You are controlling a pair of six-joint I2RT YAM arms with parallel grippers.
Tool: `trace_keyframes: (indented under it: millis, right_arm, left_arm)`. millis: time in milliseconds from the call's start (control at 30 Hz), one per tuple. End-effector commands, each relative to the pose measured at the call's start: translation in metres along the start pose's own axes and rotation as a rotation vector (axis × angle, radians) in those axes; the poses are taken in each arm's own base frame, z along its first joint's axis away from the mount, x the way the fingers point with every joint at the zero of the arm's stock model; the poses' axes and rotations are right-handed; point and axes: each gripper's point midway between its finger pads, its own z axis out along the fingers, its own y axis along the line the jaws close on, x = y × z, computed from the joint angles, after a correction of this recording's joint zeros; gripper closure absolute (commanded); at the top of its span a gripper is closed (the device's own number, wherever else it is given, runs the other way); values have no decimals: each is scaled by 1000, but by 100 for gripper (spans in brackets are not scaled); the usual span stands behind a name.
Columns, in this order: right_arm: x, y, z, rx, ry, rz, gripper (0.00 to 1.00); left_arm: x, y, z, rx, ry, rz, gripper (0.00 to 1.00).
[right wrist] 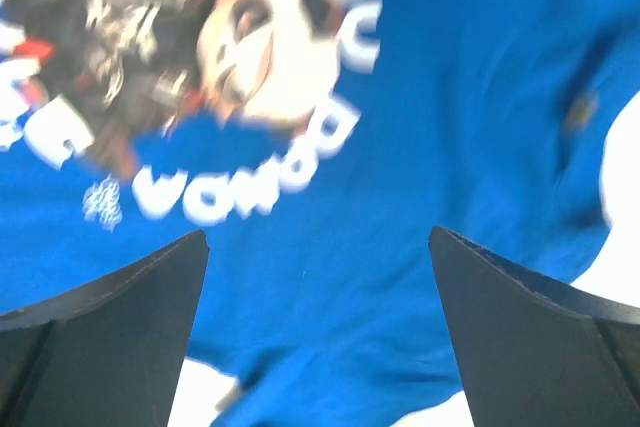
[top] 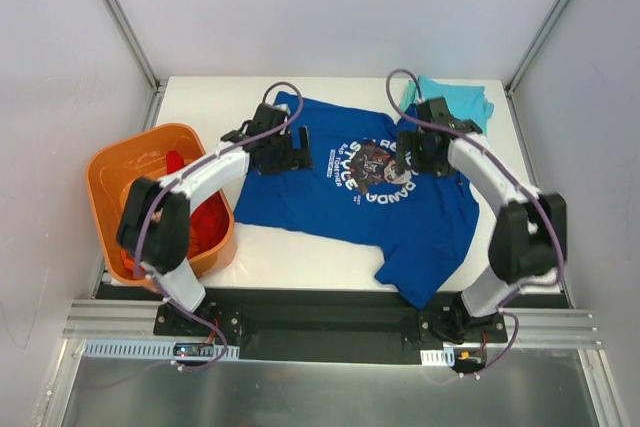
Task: Fold and stack the t-shirts
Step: Flatten out the tshirt, then grap the side of the flattened tshirt closest away from the robot with both arms
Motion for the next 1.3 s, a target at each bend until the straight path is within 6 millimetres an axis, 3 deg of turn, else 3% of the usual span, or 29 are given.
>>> trace_keyframes:
  millis: [0,33,67,100,233,367,533,633,667,733,800,900,1000,1100,1133,1267]
  right_arm:
    - [88,-1,-14,-27,96,229,3]
    - [102,-2,-21,-45,84,251,3]
    - [133,-1,-12,-53,141,285,3]
    - [143,-1,-16,-70,133,297,3]
    - [171,-12,-4,-38,169,305,3]
    - [170,-27,16,0,195,351,3]
    - [163,-66,38,111,260,423,3]
    - [139,-92,45,181,246,442,3]
    - [111,-97,45,187,194,437,3]
    - [94,-116,51,217,192,470,3]
    - [63,-118,47,185,138,455,3]
    - [45,-103,26,110,71,422,3]
    - [57,-99,1,114,23,428,3]
    - [70,-93,-20,87,-32,446,3]
    - [86,-90,-19,78,-11,450,3]
    - [108,-80,-35,41,-46,429,3]
  left_arm:
    - [27,-9,-40,-4,-53,-7,1]
    - [29,-11,-50,9,-73,-12,1]
    - [35,-10,-52,12,-69,-20,1]
    - [50,-4,-51,0,-44,-36,1]
    - [65,4,-65,1,-64,-74,1]
    - [74,11,-73,-1,-78,-99,1]
    - [86,18,-77,-1,-75,-125,1]
    - [88,18,-77,1,-76,-134,1]
    - [89,19,-77,-2,-74,-134,1]
    - [90,19,-76,-4,-68,-145,1]
    - [92,20,-74,-9,-63,-161,1]
    - [100,21,-72,-15,-46,-176,1]
    - [119,25,-70,-26,-12,-219,3]
    - [134,43,-70,-130,-25,-266,6]
    - [137,47,-71,-149,-26,-276,8]
    - [145,69,-69,-252,-65,-343,20]
